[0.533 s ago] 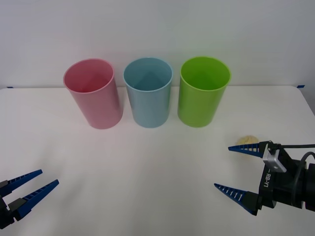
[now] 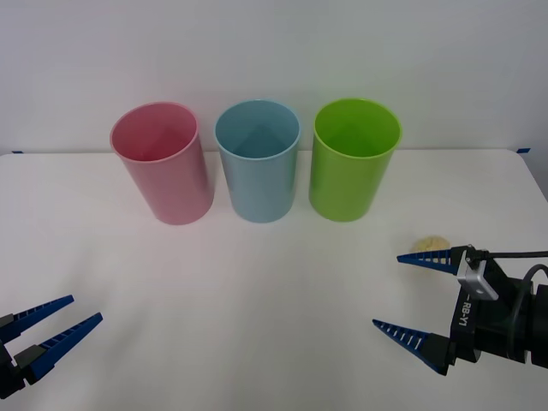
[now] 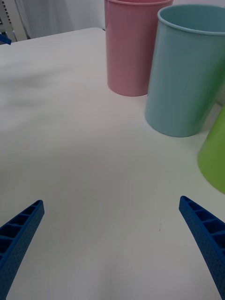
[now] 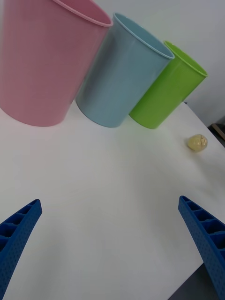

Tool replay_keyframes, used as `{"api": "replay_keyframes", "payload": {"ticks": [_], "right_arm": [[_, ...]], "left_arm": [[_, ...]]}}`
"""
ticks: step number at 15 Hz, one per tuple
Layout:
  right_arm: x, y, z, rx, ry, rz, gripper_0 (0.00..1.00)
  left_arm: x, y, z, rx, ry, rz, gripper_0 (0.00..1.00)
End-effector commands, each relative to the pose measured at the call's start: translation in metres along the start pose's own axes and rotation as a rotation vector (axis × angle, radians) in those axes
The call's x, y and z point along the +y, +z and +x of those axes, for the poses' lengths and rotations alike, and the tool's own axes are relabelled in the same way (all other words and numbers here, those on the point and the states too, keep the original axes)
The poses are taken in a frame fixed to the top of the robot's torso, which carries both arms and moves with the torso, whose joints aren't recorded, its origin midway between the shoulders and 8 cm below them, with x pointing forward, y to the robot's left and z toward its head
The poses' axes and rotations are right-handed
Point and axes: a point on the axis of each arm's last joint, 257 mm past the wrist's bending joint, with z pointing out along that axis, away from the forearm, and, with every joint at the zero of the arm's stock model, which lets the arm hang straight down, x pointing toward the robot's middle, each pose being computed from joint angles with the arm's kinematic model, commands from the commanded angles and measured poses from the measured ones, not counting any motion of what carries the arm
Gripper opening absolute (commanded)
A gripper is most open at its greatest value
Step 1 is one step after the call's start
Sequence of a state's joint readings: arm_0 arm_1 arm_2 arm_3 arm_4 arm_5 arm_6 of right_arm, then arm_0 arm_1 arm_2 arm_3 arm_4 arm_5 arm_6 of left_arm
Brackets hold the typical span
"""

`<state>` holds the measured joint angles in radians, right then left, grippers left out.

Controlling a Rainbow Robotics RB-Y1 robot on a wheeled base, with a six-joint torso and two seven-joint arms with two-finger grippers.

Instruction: Put cans in the blue bin and PET bottles in the pink bin and trash in the green bin.

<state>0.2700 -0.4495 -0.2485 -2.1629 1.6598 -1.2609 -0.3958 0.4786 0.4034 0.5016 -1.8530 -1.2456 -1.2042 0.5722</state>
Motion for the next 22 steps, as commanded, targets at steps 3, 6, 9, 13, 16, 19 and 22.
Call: {"api": "replay_keyframes", "payload": {"ticks": [3, 6, 9, 13, 16, 19, 22], "right_arm": [[-0.011, -0.017, -0.002, 0.042, -0.044, 0.029, 1.0], [-0.022, -0.036, -0.004, 0.097, -0.017, 0.049, 1.0], [-0.034, -0.055, -0.006, 0.153, 0.027, 0.085, 1.0], [-0.058, -0.074, -0.014, 0.249, 0.07, 0.18, 1.0], [-0.082, -0.079, -0.01, 0.317, 0.098, 0.255, 1.0], [-0.1, -0.084, 0.007, 0.409, 0.132, 0.299, 1.0], [-0.116, -0.091, 0.022, 0.433, 0.182, 0.319, 1.0]], "left_arm": [[0.0, 0.0, 0.0, 0.0, 0.0, 0.0, 1.0], [0.0, 0.0, 0.0, 0.0, 0.0, 0.0, 1.0], [0.0, 0.0, 0.0, 0.0, 0.0, 0.0, 1.0], [0.0, 0.0, 0.0, 0.0, 0.0, 0.0, 1.0], [0.0, 0.0, 0.0, 0.0, 0.0, 0.0, 1.0], [0.0, 0.0, 0.0, 0.0, 0.0, 0.0, 1.0], [0.0, 0.0, 0.0, 0.0, 0.0, 0.0, 1.0]]}}
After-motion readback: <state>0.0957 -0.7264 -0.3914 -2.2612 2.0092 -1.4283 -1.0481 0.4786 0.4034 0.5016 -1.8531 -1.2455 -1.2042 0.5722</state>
